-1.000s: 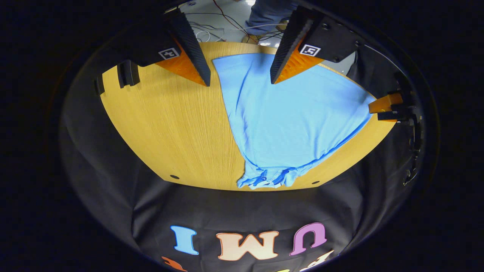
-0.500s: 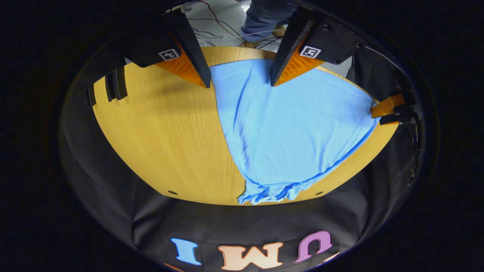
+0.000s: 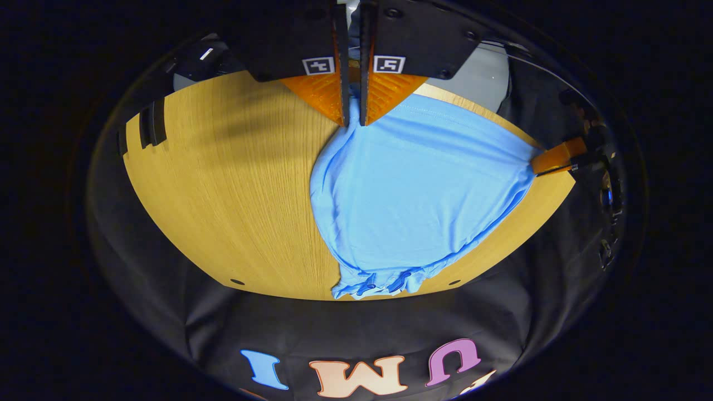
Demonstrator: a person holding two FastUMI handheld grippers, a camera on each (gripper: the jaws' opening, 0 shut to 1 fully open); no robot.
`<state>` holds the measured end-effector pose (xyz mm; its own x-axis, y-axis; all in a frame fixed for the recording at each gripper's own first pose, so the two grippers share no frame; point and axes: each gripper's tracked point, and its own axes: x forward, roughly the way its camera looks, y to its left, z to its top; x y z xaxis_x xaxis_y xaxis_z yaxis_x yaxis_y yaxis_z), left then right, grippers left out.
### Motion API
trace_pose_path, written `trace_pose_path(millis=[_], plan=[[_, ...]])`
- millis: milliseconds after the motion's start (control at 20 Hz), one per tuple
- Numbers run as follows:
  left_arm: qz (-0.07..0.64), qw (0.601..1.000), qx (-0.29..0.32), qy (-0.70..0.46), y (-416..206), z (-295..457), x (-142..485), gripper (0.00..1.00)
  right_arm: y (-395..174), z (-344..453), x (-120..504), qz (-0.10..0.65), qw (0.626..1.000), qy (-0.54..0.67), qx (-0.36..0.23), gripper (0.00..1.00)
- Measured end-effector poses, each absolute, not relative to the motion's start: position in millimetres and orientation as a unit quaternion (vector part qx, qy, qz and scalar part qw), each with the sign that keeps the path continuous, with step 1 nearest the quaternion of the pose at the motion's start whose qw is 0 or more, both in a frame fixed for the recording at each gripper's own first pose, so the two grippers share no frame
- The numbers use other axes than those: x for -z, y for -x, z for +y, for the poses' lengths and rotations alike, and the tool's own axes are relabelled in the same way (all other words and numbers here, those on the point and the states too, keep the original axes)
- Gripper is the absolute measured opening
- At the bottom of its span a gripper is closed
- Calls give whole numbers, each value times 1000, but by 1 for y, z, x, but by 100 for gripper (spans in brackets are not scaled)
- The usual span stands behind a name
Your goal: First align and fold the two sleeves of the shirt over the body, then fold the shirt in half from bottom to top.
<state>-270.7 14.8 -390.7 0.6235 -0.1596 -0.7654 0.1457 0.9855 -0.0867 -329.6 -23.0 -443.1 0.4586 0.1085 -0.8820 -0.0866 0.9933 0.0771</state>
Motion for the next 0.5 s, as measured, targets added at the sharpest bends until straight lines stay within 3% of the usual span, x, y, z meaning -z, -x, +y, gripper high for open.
trace_pose_path(millis=[50,300,500], plan=[[438,895,83,4,271,15,390,0,328,-22,447,520,852,-10,-56,4],[459,885,82,9,264,9,382,0,314,-16,428,497,865,-21,-60,3],[427,897,106,40,239,-10,343,0,283,-12,396,464,883,-37,-62,4]])
